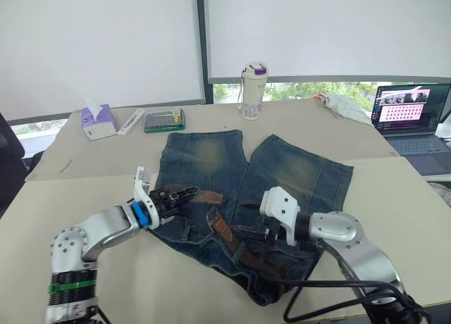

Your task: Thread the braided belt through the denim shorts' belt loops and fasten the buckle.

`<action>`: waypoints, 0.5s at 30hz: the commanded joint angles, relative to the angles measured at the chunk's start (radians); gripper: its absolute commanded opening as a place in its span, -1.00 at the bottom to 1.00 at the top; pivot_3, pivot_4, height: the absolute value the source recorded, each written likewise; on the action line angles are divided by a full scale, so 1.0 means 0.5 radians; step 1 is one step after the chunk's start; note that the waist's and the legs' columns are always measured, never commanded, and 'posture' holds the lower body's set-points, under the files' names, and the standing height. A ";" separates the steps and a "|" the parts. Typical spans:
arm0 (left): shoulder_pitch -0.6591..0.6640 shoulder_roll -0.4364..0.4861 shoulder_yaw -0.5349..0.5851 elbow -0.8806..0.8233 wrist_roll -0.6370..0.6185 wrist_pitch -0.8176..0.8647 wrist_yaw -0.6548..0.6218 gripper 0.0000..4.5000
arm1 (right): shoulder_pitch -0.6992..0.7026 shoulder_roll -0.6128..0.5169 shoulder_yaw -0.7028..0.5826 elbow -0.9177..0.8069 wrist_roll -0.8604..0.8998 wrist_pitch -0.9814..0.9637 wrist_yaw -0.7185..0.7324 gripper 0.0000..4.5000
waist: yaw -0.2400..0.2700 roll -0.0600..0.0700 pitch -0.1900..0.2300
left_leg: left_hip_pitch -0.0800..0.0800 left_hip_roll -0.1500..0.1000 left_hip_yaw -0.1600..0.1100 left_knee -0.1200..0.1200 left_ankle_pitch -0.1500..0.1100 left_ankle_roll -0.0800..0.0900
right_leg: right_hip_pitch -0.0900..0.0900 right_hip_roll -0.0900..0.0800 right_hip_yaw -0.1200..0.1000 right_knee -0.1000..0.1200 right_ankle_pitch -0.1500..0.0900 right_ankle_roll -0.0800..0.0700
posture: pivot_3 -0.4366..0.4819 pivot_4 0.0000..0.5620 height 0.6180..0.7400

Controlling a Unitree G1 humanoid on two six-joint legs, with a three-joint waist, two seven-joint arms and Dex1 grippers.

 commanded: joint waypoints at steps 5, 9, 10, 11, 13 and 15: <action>-0.033 0.361 -0.177 -0.158 -0.019 0.064 -0.114 -1.00 | -0.069 0.113 0.115 0.086 0.062 0.190 -0.170 0.28 | -0.001 0.001 0.000 | -0.001 0.001 -0.001 -0.002 0.004 -0.007 | -0.001 -0.002 0.000 -0.001 0.000 0.000 | -0.05 -0.47 1.00; -0.055 0.474 -0.193 -0.136 0.059 -0.004 -0.178 -1.00 | -0.015 0.014 0.212 0.105 0.027 0.113 -0.155 0.28 | 0.006 0.001 0.000 | -0.001 -0.001 0.000 -0.001 0.003 -0.006 | -0.001 -0.003 0.000 -0.003 0.000 0.000 | -0.05 -0.47 1.00; -0.067 0.473 -0.161 -0.086 0.018 -0.032 -0.183 -1.00 | -0.016 0.020 0.211 0.103 0.040 0.112 -0.165 0.28 | 0.004 0.001 0.000 | -0.001 -0.001 0.000 -0.002 0.003 -0.006 | -0.001 -0.002 -0.001 -0.003 0.000 0.000 | -0.05 -0.47 1.00; -0.082 0.475 -0.127 -0.024 -0.010 -0.049 -0.194 -1.00 | -0.018 0.024 0.213 0.103 0.047 0.110 -0.174 0.28 | 0.002 0.001 0.000 | -0.001 0.000 0.000 -0.003 0.004 -0.007 | -0.001 -0.001 -0.001 -0.003 0.000 0.000 | -0.05 -0.47 1.00; -0.120 0.449 -0.042 0.144 -0.019 -0.055 -0.230 -1.00 | -0.025 0.020 0.216 0.114 0.036 0.095 -0.190 0.28 | -0.001 0.001 0.000 | -0.001 0.001 0.000 -0.003 0.005 -0.008 | -0.002 0.000 -0.001 -0.002 0.000 0.000 | -0.05 -0.47 1.00; -0.087 0.521 -0.070 0.222 0.019 -0.012 -0.280 -1.00 | -0.014 0.003 0.209 0.118 0.053 0.076 -0.170 0.28 | -0.010 0.001 0.000 | -0.001 0.001 -0.001 -0.003 0.005 -0.009 | -0.002 0.000 -0.002 -0.002 0.000 0.000 | -0.05 -0.47 1.00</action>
